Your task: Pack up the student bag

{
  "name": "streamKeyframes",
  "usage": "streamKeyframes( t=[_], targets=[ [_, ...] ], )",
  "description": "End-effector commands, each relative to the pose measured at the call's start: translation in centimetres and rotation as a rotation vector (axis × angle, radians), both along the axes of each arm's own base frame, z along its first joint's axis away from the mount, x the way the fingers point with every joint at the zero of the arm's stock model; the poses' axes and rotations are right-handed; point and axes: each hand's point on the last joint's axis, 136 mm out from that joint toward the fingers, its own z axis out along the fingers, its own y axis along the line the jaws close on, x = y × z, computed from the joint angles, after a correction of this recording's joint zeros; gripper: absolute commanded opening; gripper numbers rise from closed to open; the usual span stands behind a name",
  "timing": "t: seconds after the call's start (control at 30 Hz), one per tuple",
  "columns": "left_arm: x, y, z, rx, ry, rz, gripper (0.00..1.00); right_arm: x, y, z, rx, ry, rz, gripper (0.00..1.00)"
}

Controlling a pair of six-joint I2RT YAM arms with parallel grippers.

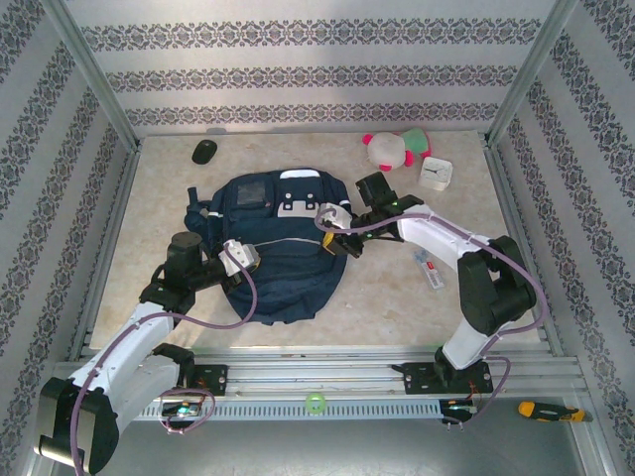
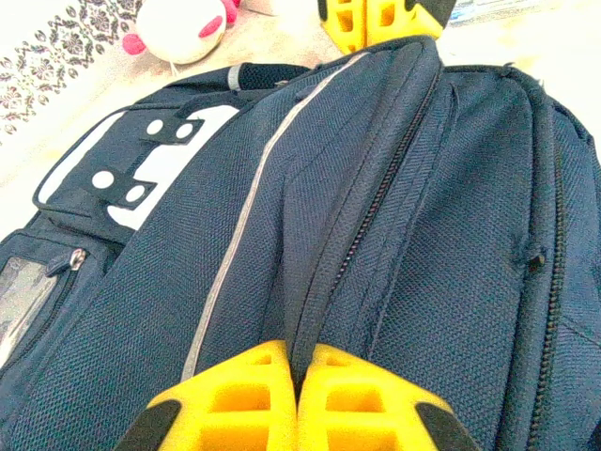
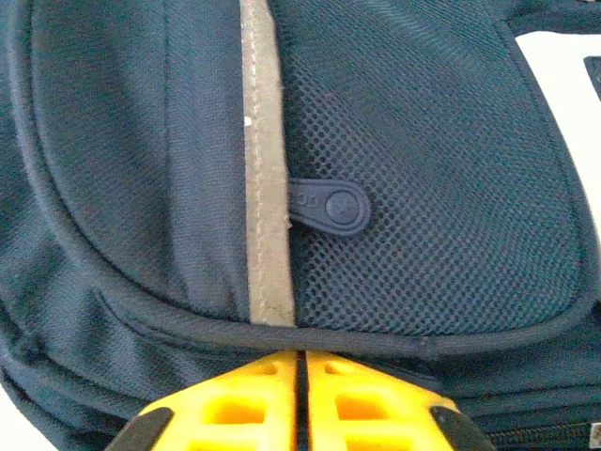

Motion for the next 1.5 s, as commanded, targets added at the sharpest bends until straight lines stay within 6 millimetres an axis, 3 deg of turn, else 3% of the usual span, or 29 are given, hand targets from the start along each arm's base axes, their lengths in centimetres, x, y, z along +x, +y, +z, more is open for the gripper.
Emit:
streamKeyframes(
  t=[0.0, 0.2, 0.33, 0.4, 0.47, 0.57, 0.63, 0.77, 0.83, 0.9, 0.93, 1.0, 1.2, 1.47],
  targets=[
    [1.2, 0.0, 2.6, -0.021, -0.118, 0.010, 0.00, -2.0, 0.5, 2.8, 0.089, 0.010, 0.033, 0.00],
    [1.6, 0.2, 2.6, -0.017, -0.132, 0.021, 0.00, -4.5, 0.8, 4.7, 0.153, 0.115, 0.046, 0.00],
    [1.5, 0.0, 2.7, -0.028, -0.131, 0.014, 0.00, -5.0, 0.7, 5.7, 0.192, 0.155, 0.041, 0.00],
    [1.4, -0.1, 2.8, -0.031, -0.139, 0.006, 0.00, -3.9, 0.2, 5.3, 0.157, 0.117, -0.004, 0.05],
    [1.3, -0.1, 3.1, -0.039, -0.152, 0.003, 0.00, -2.2, -0.7, 3.6, 0.069, 0.029, -0.064, 0.38],
    [2.0, 0.2, 4.6, -0.132, -0.169, 0.063, 0.00, 0.0, -1.9, 1.4, -0.046, -0.096, -0.090, 0.49],
    [1.8, 0.2, 5.3, -0.186, -0.164, 0.062, 0.00, 1.3, -2.1, 0.8, -0.072, -0.141, -0.086, 0.50],
    [1.2, 0.3, 4.7, -0.192, -0.140, 0.067, 0.00, 2.7, -1.6, 0.5, -0.051, -0.171, -0.048, 0.52],
    [0.6, 0.3, 3.6, -0.139, -0.093, 0.045, 0.13, 2.5, -1.1, 0.6, -0.049, -0.155, -0.028, 0.51],
    [-0.3, -0.2, 3.2, -0.098, -0.034, -0.011, 0.44, 2.0, -0.8, 0.8, -0.026, -0.142, -0.011, 0.50],
    [-0.7, -0.5, 3.3, -0.090, -0.014, -0.039, 0.54, 1.7, -0.7, 1.0, -0.013, -0.141, -0.005, 0.50],
    [-1.3, -1.1, 3.5, -0.078, 0.048, -0.065, 0.65, 1.2, -0.8, 1.4, 0.004, -0.149, -0.009, 0.50],
    [-1.7, -4.6, 3.1, 0.059, 0.053, -0.102, 0.74, 0.0, -2.7, 1.4, -0.036, -0.196, -0.042, 0.50],
    [1.7, -9.8, 2.3, 0.089, -0.004, -0.094, 0.78, -0.7, -3.9, 2.2, -0.009, -0.220, -0.086, 0.51]
  ],
)
